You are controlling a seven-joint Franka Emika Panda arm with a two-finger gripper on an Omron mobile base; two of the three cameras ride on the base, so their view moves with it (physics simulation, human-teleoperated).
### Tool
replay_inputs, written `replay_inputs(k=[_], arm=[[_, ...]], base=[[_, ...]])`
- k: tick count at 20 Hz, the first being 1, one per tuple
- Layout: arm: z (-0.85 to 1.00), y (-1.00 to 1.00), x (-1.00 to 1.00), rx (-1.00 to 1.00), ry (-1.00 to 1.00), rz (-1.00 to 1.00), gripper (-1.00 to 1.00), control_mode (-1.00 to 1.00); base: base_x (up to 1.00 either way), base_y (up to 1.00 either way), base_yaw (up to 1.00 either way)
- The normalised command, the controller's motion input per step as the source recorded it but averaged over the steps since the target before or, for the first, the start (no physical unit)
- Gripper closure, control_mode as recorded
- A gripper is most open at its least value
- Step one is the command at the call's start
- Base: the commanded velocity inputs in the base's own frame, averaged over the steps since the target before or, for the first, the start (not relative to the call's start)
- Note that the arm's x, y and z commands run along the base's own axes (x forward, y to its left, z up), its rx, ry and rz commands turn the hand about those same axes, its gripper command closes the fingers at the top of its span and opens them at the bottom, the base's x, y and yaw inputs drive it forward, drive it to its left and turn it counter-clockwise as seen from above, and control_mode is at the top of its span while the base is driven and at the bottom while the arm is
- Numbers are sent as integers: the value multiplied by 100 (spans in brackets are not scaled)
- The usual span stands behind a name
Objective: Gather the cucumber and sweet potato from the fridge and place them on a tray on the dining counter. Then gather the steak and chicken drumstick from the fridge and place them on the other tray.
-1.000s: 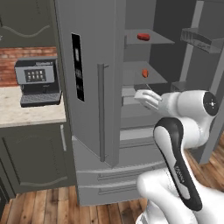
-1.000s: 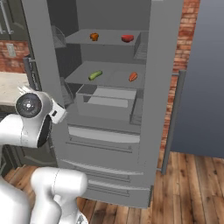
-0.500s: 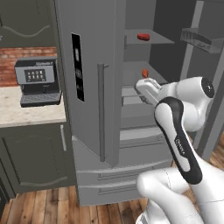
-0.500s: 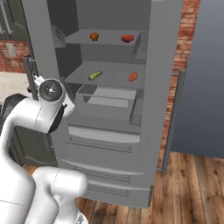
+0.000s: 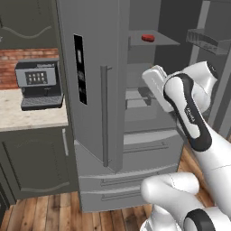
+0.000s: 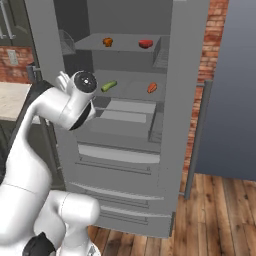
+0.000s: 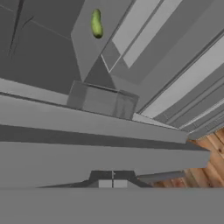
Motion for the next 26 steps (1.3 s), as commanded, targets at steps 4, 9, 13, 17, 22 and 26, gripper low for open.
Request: replay_inputs(k=[4,9,13,17,22,26], arm=[[0,-1,43,16,0,0,100,-100],[-1,0,52,8,1,0,100,-100],[-11,0,56,5,6,0,100,-100],[-28,3,49,3,9,0,100,-100],[-24,8,36,7,3,0,100,-100],[-22,18,21,9,0,0,100,-100]], base=[[0,0,0],[0,0,0],[0,0,0],[0,0,0],[0,0,0],[0,0,0]])
